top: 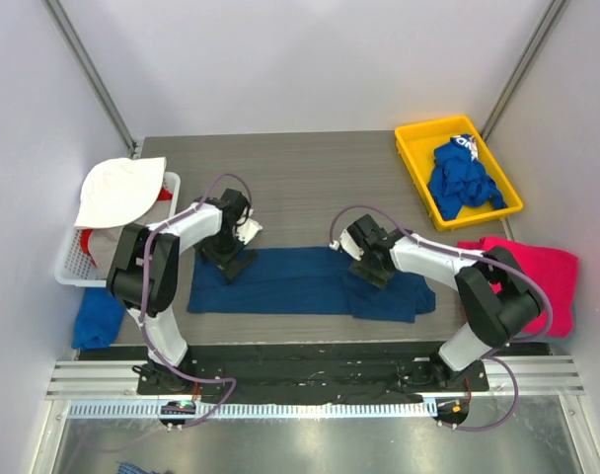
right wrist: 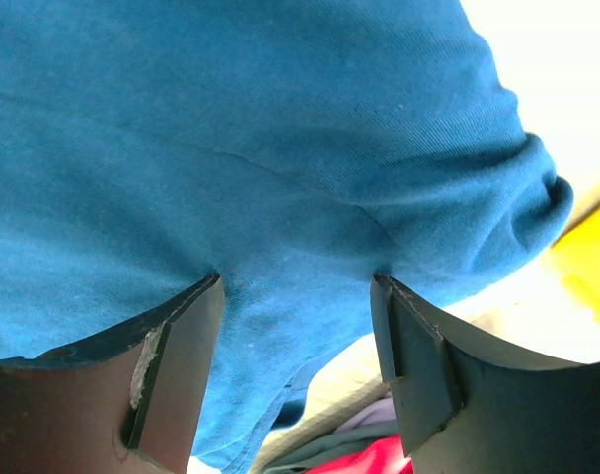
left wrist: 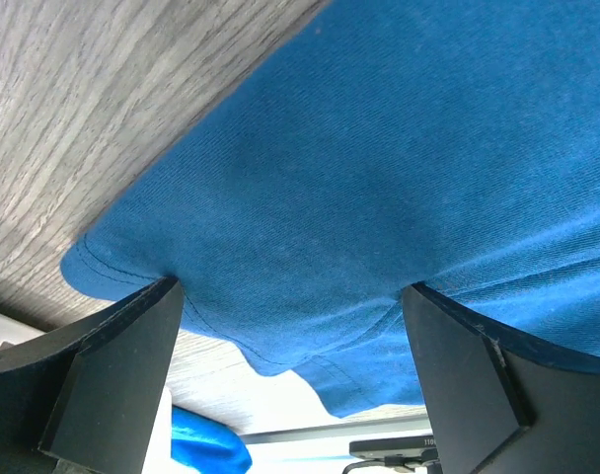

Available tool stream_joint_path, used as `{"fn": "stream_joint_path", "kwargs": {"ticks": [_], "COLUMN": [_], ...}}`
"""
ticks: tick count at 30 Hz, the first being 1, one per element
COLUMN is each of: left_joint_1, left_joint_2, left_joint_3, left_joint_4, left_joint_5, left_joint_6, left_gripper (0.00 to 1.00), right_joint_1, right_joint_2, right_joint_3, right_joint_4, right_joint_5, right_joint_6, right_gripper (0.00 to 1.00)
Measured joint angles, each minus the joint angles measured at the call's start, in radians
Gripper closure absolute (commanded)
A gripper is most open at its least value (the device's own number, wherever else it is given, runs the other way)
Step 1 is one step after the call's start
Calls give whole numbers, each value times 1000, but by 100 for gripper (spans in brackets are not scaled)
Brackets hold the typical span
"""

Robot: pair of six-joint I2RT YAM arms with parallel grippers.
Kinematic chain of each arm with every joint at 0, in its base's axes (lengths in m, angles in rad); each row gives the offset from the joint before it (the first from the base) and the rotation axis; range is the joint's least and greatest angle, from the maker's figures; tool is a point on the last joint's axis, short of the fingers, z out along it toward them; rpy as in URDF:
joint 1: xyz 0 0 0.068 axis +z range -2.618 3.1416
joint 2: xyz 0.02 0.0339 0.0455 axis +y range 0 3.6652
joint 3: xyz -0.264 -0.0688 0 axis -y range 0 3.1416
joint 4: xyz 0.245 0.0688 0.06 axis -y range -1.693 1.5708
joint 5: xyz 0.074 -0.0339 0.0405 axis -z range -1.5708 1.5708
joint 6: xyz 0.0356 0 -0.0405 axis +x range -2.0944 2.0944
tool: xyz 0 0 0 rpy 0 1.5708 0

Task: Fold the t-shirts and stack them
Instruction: Rotate the tshirt 90 degrees

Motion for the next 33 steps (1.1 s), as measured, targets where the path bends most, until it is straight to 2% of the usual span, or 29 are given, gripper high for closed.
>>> {"fn": "stream_joint_path", "kwargs": {"ticks": [7, 16, 33], "left_joint_1": [-15, -45, -165], "left_joint_2": [0, 56, 314], "left_joint_3": [0, 63, 389], "left_joint_4": [-1, -61, -295], "left_joint_5": [-21, -16, 49], "left_joint_6": [-7, -31, -105], "left_gripper": [0, 0, 0], "right_joint_1": [-76, -150, -230], "right_joint_2": [134, 395, 685], "right_joint_3": [126, 447, 874], "right_joint_4": [42, 98, 151], "right_joint_5": [36, 82, 72], "right_joint_6": [-55, -105, -133], "right_gripper": [29, 29, 29]}}
